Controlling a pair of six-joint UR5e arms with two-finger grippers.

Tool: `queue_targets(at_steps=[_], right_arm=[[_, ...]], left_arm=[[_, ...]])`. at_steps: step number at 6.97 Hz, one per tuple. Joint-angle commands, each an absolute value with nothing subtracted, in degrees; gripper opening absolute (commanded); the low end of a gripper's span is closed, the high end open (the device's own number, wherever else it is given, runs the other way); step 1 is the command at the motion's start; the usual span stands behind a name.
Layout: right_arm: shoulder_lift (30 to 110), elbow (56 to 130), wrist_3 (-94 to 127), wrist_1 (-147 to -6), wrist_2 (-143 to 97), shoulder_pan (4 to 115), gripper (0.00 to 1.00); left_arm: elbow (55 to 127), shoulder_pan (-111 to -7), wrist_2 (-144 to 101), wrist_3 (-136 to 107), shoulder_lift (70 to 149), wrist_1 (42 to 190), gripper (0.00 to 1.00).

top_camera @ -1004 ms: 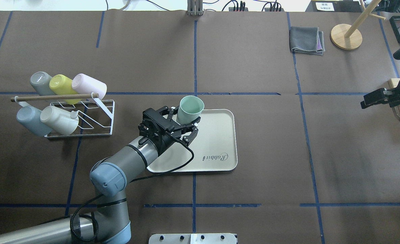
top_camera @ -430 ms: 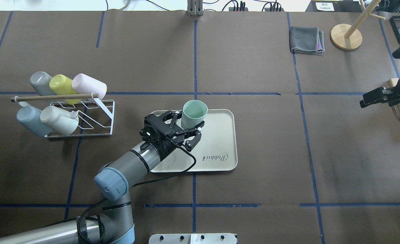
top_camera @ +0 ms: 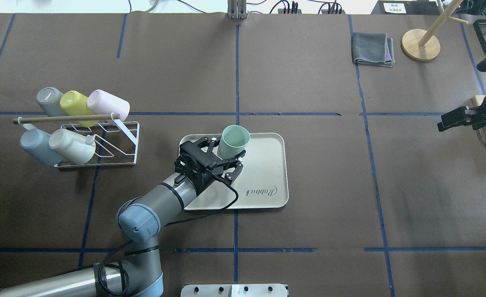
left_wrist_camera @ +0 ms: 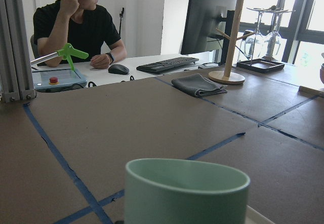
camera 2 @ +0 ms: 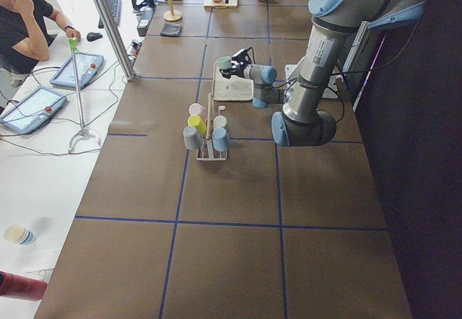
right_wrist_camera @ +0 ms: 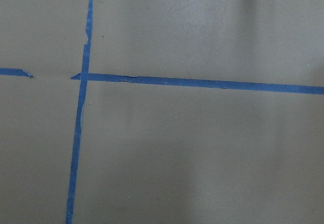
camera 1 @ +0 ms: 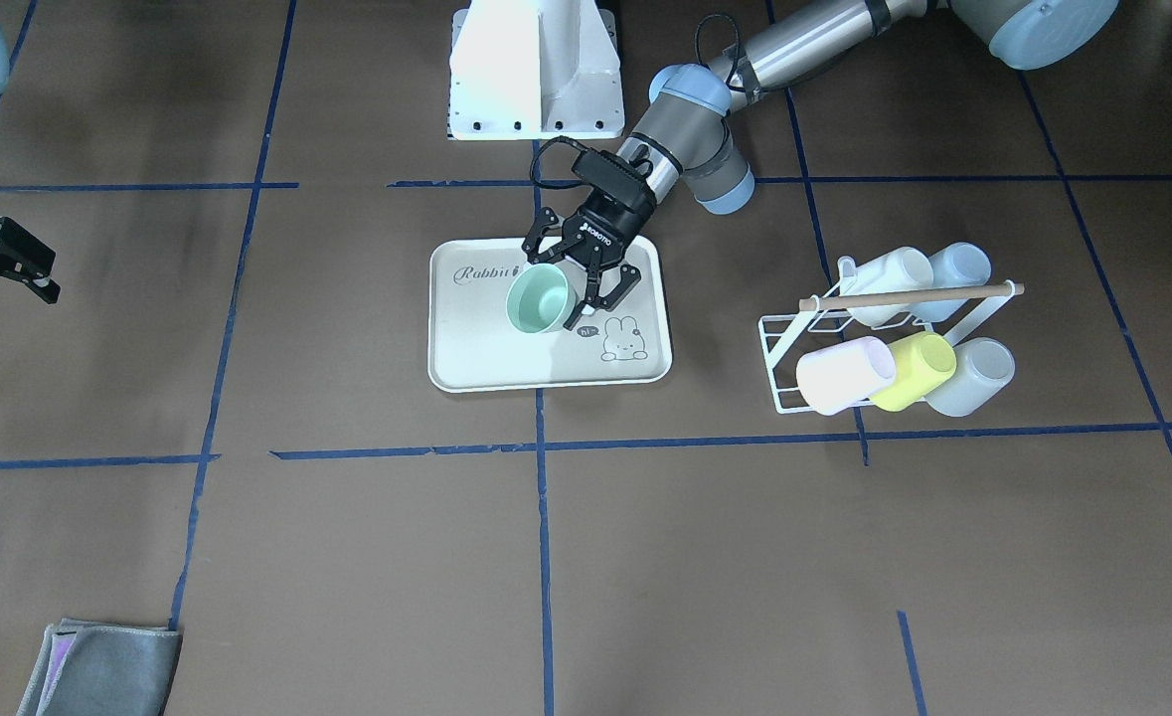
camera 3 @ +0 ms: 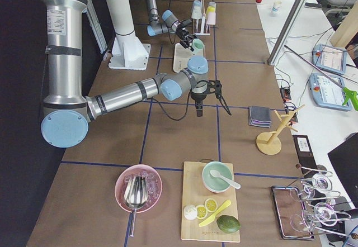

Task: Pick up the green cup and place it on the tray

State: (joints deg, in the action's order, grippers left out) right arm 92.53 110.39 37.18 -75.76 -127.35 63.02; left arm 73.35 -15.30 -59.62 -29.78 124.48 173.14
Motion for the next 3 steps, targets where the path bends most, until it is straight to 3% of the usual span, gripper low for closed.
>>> queue_targets(at_steps=[1, 2, 3], right_arm=[[92.81, 110.39, 37.09, -75.76, -127.44, 63.02, 1.0], [92.81, 110.39, 37.18, -75.67, -127.44, 63.02, 1.0], [92.81, 110.3, 37.09, -75.76, -127.35, 63.02, 1.0]], left_arm=[[73.21, -15.29, -59.59, -28.66, 124.45, 171.83, 0.4], [73.3, -15.29, -59.59, -26.3, 124.54, 170.52, 0.49], [73.3, -15.29, -59.59, -26.28, 124.54, 170.51, 0.51]])
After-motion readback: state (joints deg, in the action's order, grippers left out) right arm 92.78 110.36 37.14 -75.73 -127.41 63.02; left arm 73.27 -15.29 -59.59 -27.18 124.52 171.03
